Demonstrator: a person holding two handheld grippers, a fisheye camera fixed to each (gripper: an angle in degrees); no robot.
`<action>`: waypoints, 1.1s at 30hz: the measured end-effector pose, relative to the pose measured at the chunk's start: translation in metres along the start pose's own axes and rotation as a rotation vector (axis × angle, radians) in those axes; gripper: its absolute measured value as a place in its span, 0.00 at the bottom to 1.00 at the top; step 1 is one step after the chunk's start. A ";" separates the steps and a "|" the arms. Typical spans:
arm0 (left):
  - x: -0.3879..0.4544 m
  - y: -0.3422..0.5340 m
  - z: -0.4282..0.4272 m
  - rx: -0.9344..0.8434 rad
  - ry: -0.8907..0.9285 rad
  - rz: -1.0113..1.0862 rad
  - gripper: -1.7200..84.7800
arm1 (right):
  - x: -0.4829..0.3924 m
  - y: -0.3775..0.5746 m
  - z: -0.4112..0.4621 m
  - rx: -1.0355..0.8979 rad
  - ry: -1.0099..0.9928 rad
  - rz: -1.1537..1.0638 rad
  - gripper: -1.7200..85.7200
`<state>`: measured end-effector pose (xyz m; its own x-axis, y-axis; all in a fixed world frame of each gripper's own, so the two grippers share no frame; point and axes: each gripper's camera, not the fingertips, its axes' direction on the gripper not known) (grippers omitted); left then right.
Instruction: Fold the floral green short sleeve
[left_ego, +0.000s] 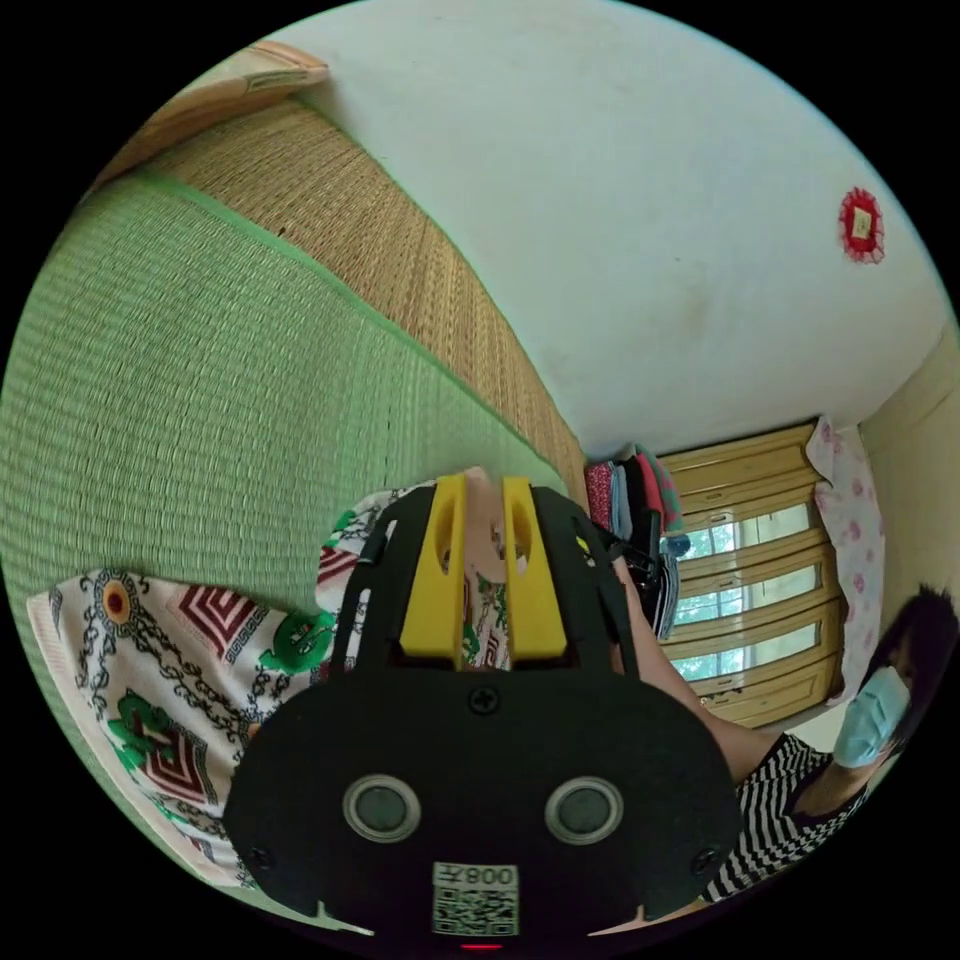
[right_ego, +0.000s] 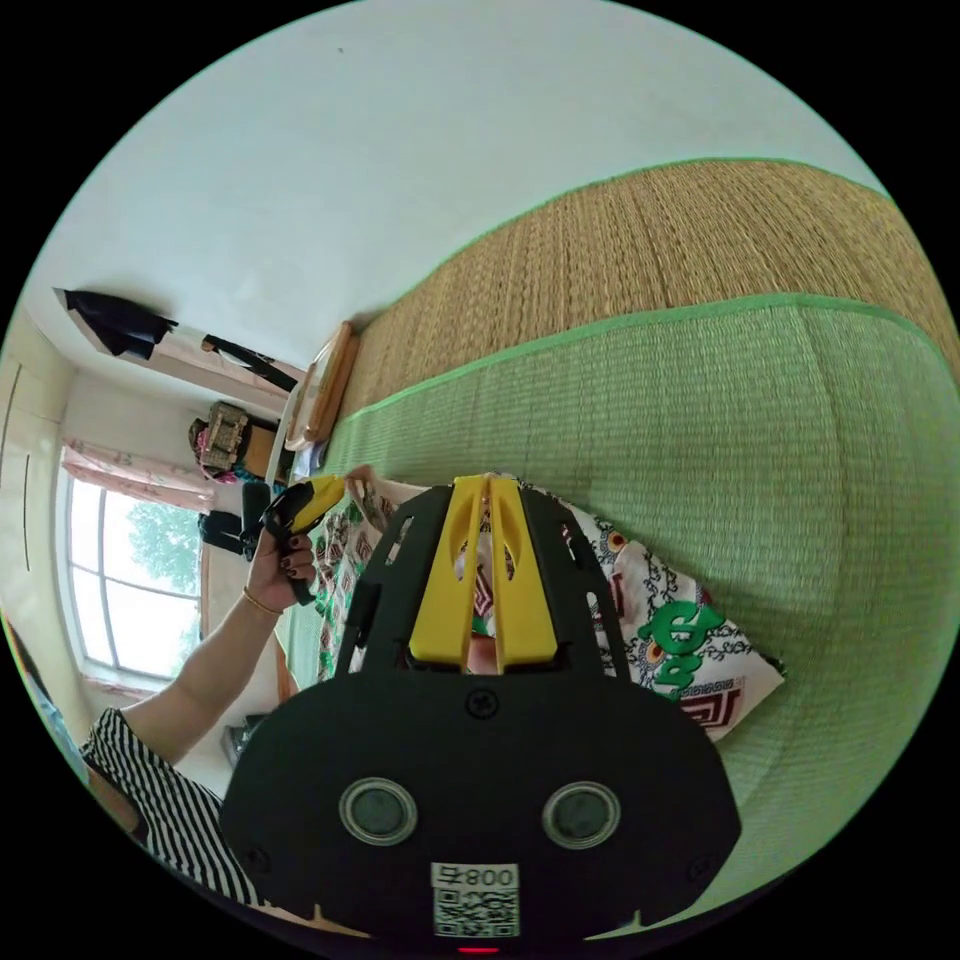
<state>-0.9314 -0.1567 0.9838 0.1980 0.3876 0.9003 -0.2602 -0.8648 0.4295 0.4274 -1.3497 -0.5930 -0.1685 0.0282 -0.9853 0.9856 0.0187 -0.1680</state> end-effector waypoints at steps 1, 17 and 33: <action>0.001 -0.003 0.003 0.016 0.015 -0.005 0.10 | 0.001 -0.003 0.001 -0.002 0.008 0.008 0.03; 0.086 0.010 0.066 -0.153 0.037 0.180 0.10 | 0.020 0.143 -0.086 0.124 0.295 0.039 0.08; 0.239 -0.011 0.299 -0.451 0.175 0.375 0.10 | -0.013 0.178 -0.050 0.032 0.521 -0.070 0.03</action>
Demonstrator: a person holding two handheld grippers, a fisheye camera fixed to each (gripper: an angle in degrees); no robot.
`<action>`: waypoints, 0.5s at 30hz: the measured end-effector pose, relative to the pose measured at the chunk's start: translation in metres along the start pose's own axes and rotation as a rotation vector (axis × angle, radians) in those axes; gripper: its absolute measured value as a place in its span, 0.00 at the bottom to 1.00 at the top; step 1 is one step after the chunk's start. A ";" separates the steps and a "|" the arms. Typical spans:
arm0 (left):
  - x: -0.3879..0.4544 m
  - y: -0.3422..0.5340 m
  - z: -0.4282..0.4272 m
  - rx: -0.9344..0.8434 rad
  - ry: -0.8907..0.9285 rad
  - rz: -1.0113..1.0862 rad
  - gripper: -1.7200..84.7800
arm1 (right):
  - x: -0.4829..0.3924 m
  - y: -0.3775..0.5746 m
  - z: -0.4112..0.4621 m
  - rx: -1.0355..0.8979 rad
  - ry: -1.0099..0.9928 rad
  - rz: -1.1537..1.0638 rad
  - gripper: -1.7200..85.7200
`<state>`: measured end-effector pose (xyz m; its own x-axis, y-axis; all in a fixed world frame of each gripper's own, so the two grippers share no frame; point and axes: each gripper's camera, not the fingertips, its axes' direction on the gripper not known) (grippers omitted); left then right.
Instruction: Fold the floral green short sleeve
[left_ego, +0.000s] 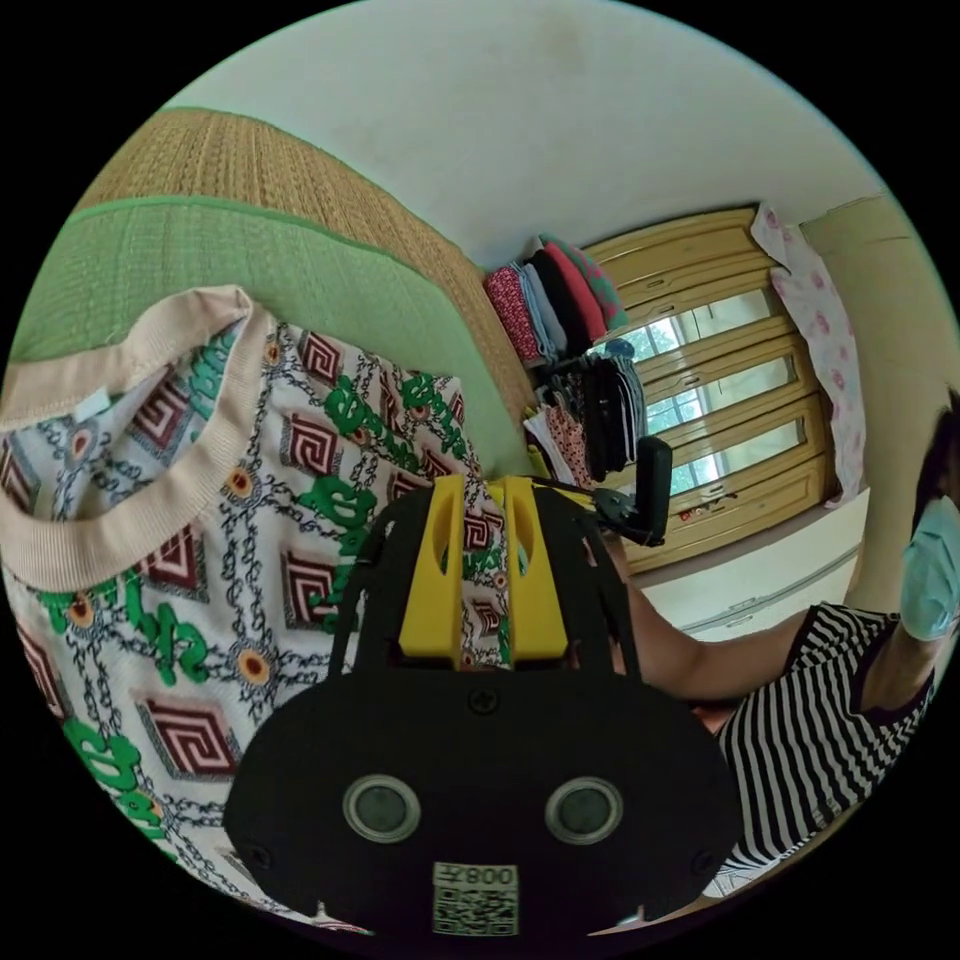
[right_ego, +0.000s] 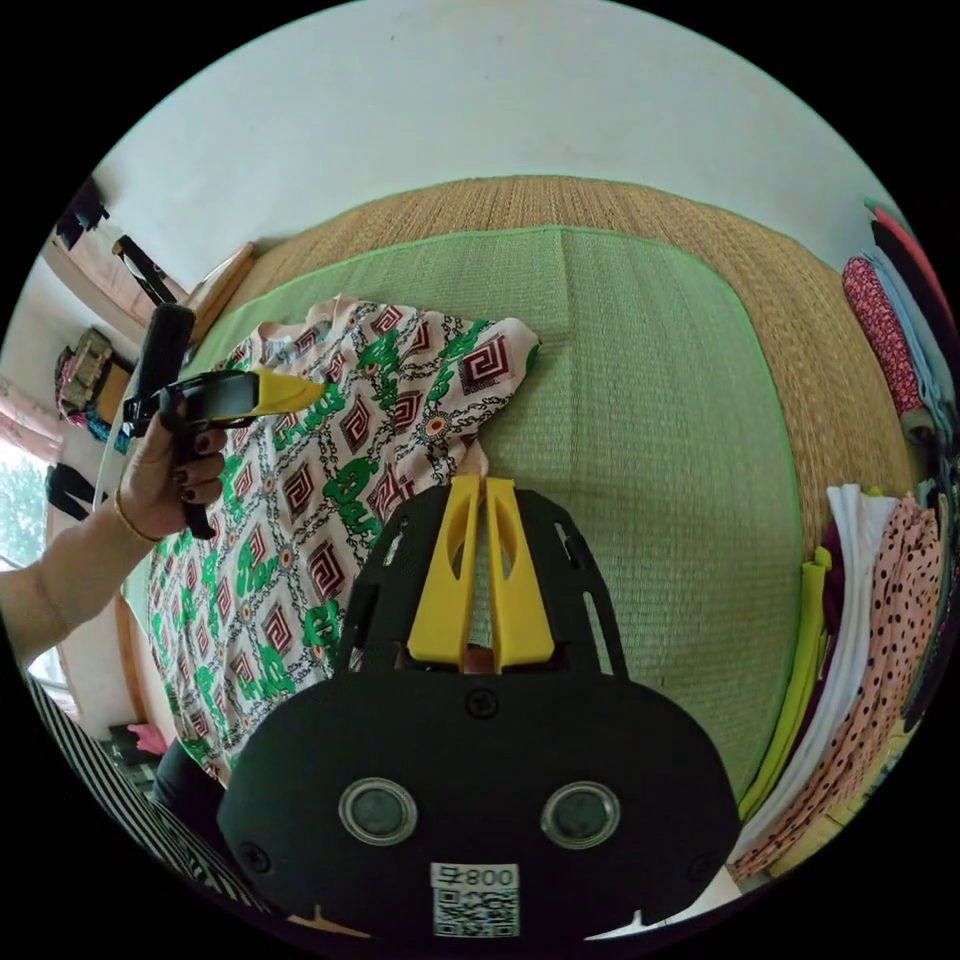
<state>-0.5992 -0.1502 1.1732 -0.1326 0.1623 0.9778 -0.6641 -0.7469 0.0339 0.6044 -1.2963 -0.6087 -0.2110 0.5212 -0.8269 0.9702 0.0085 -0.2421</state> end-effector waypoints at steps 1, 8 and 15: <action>0.005 -0.008 0.008 -0.002 -0.005 0.007 0.10 | 0.002 0.004 -0.007 0.006 -0.011 0.010 0.03; 0.035 -0.058 0.055 -0.034 -0.086 0.069 0.10 | 0.026 0.050 -0.064 0.157 0.060 0.114 0.02; 0.052 -0.089 0.104 -0.126 -0.180 0.066 0.10 | 0.085 0.102 -0.044 0.136 -0.190 0.380 0.02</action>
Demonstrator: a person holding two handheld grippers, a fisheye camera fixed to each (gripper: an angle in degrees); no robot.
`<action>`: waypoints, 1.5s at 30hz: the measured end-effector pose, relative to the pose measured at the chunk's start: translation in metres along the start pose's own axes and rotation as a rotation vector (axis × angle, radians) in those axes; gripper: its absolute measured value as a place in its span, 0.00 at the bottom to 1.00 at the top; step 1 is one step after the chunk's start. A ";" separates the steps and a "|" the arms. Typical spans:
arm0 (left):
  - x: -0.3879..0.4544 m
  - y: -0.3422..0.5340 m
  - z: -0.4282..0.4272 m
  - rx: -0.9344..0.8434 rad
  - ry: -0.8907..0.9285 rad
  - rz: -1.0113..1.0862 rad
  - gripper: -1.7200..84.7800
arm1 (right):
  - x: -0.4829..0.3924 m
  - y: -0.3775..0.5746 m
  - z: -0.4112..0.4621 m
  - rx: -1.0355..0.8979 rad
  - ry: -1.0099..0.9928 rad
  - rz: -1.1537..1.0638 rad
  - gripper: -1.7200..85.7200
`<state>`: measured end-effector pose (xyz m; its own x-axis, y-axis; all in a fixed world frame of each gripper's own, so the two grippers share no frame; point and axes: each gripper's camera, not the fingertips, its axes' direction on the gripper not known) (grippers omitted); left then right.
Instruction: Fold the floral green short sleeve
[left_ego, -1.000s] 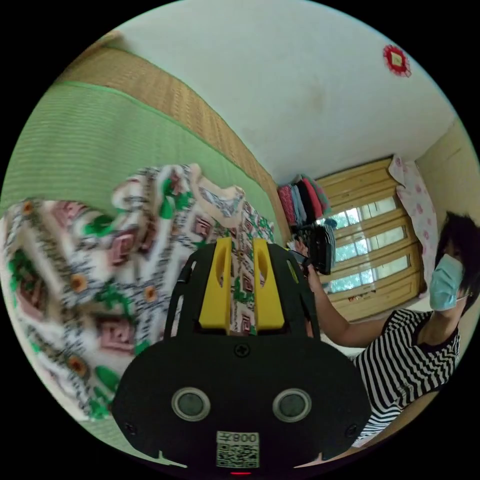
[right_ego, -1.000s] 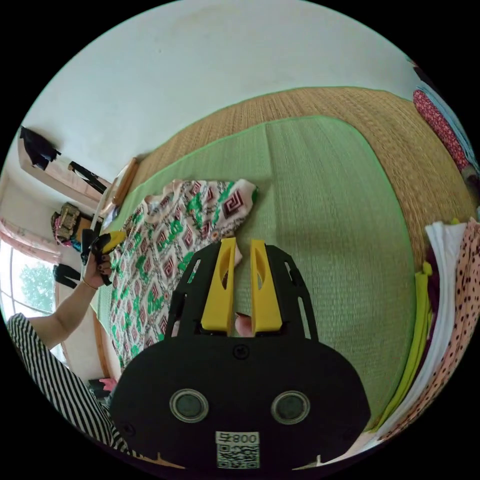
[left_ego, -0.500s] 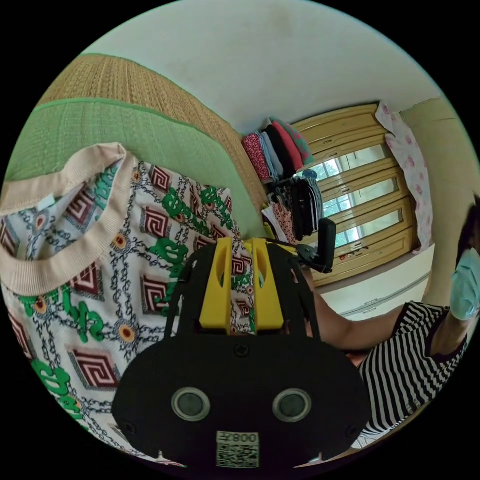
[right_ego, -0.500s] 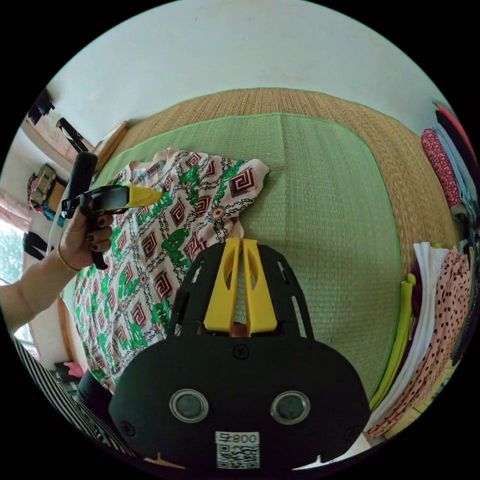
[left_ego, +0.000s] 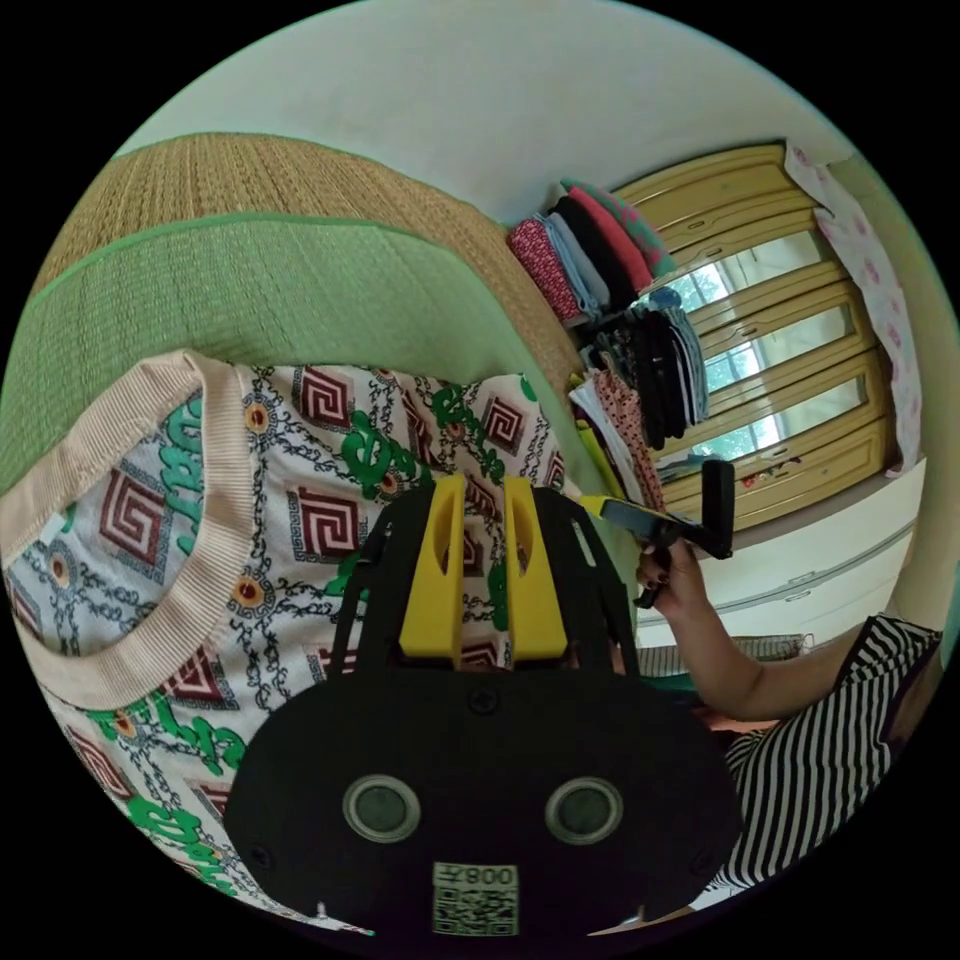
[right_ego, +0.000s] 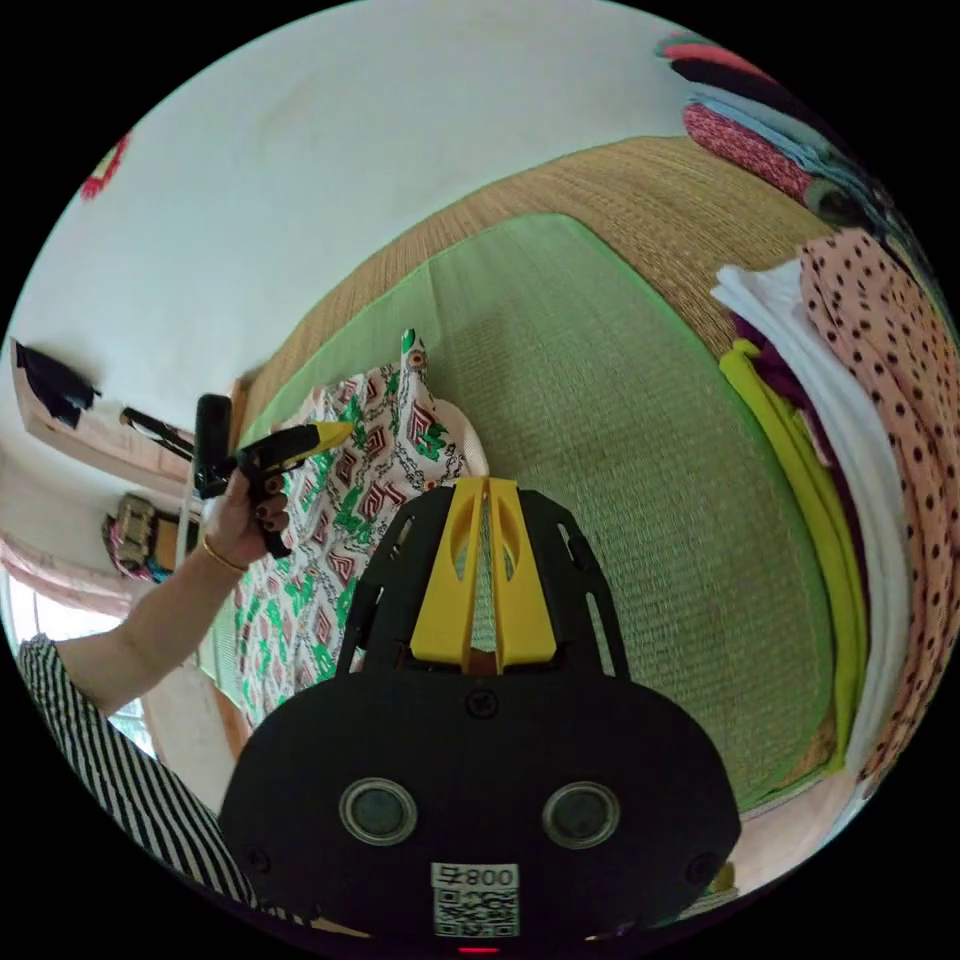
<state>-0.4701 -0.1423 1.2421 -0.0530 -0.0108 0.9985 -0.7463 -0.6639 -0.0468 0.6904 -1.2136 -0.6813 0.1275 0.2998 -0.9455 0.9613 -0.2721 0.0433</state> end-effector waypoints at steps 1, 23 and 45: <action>0.004 -0.006 0.004 -0.014 -0.028 0.008 0.10 | 0.008 0.006 -0.004 0.026 -0.032 0.027 0.02; 0.109 -0.149 0.092 -0.109 -0.047 0.278 0.04 | 0.029 0.045 -0.020 0.074 -0.039 -0.003 0.02; 0.121 -0.143 0.100 -0.036 -0.051 0.219 0.11 | 0.024 0.037 -0.024 0.128 0.011 -0.064 0.02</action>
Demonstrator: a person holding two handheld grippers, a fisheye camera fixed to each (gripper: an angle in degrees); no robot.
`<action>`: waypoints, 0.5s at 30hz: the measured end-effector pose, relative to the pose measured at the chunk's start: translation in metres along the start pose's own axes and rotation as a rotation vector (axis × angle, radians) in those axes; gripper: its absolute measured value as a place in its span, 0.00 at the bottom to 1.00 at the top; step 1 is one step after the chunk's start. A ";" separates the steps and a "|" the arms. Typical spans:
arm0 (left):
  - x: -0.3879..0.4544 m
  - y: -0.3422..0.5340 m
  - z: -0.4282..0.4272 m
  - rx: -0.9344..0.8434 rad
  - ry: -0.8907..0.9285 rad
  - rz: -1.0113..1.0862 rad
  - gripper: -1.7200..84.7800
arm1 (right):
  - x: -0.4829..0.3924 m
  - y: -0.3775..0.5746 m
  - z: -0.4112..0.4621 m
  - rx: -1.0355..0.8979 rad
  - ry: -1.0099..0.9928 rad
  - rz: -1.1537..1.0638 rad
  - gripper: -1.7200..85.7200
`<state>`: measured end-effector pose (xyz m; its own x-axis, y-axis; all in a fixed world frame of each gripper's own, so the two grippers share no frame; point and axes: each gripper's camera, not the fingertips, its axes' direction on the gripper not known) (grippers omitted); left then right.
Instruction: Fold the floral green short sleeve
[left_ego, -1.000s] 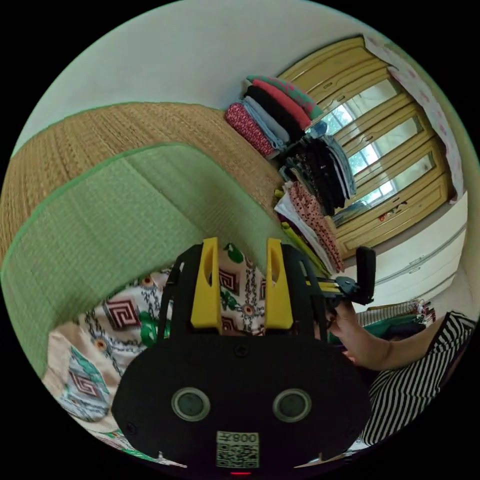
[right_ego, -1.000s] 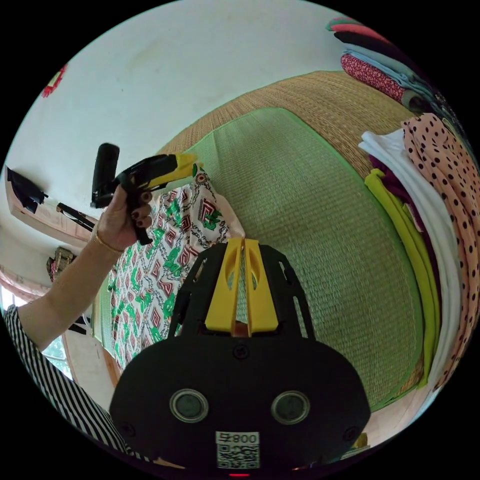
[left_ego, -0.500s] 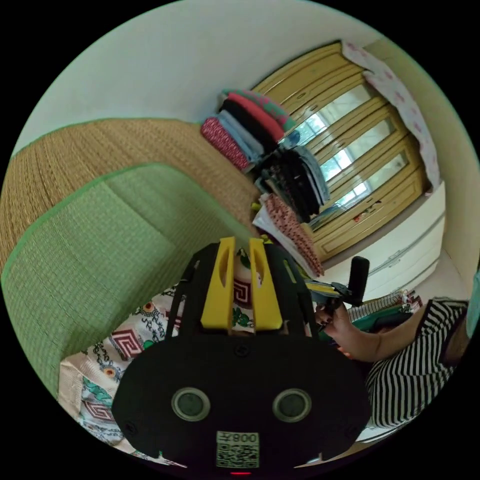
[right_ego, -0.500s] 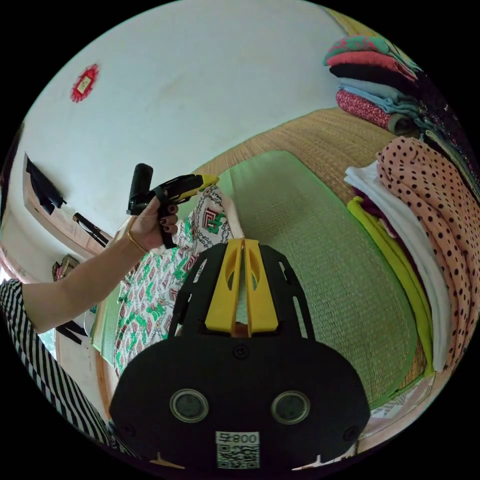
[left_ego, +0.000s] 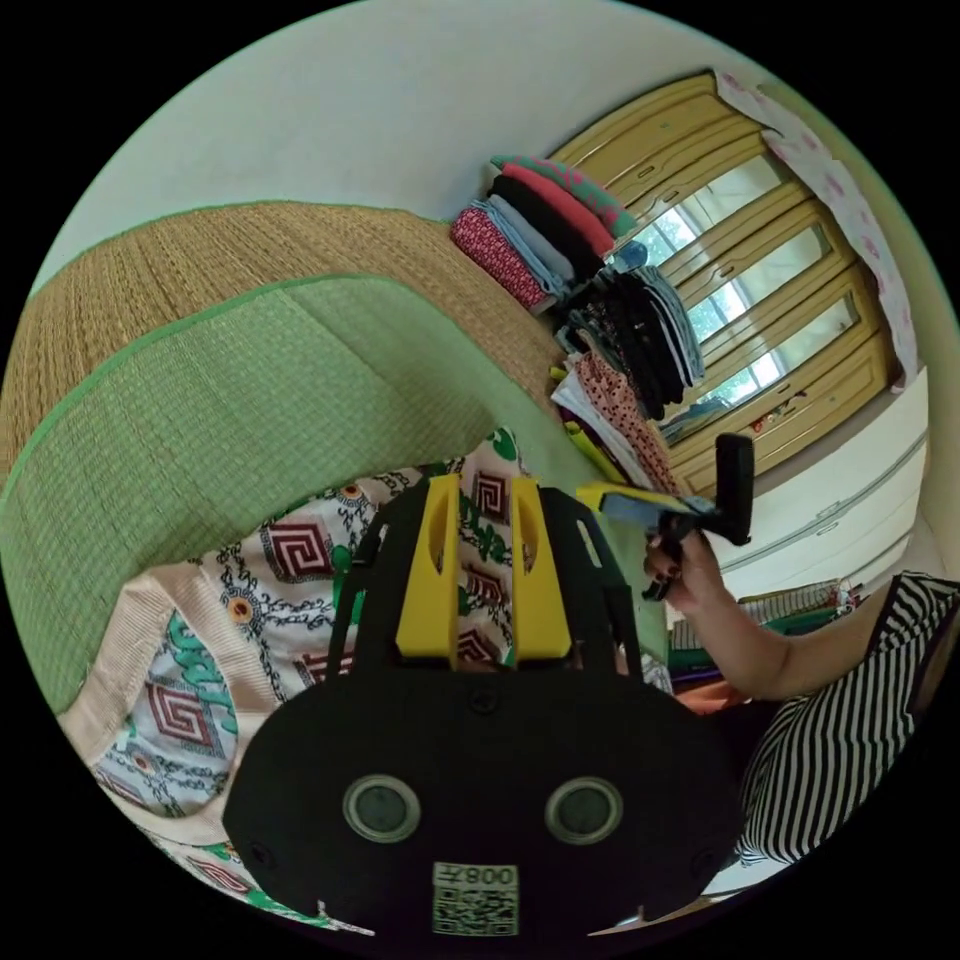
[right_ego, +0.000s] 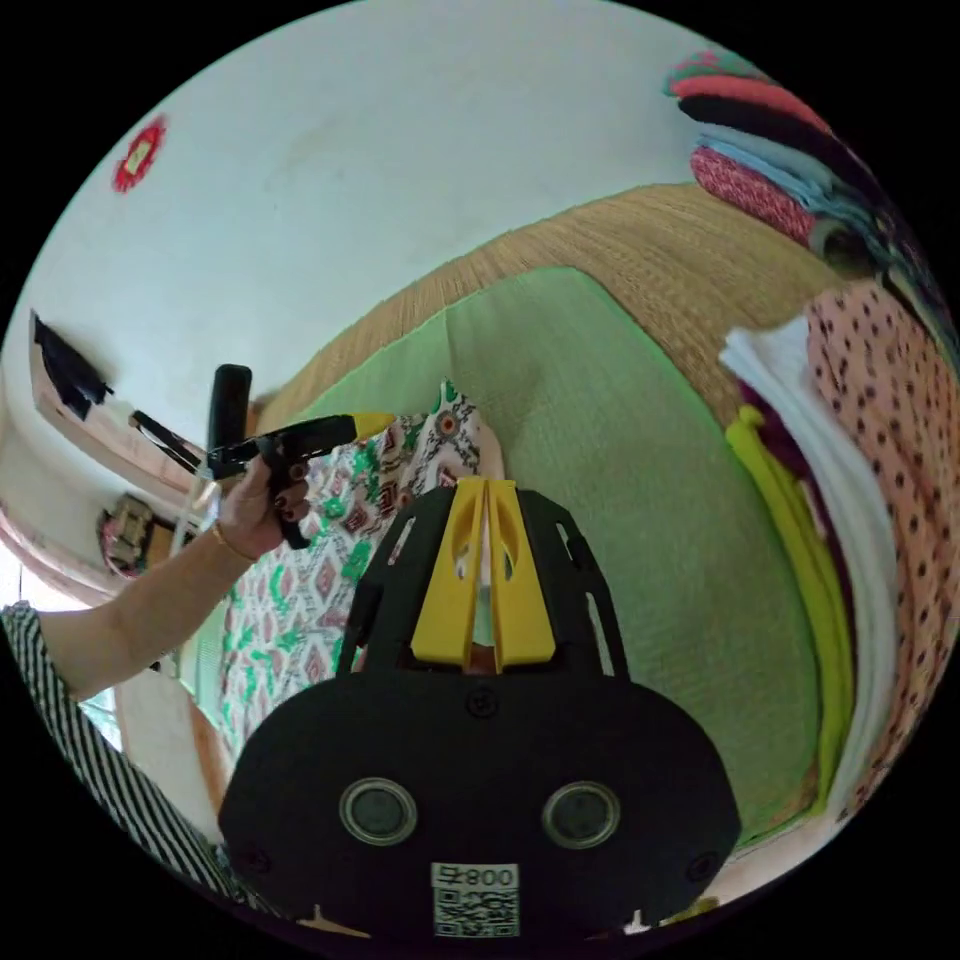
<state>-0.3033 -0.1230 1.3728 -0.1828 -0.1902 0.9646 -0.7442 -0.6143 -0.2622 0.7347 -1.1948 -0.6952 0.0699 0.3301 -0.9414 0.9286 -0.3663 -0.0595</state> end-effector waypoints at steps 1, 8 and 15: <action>0.003 -0.002 0.004 -0.020 -0.025 0.010 0.12 | -0.007 -0.012 0.009 -0.012 0.083 -0.022 0.02; 0.021 -0.007 0.022 -0.112 -0.208 0.059 0.11 | -0.030 -0.037 0.055 -0.130 0.137 -0.111 0.02; 0.025 -0.007 0.021 -0.108 -0.277 0.041 0.07 | -0.043 -0.030 0.057 -0.140 0.179 -0.153 0.02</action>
<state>-0.2889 -0.1400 1.3986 -0.0432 -0.4239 0.9047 -0.8065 -0.5197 -0.2820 0.6833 -1.2471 -0.6720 -0.0235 0.5257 -0.8503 0.9738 -0.1804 -0.1385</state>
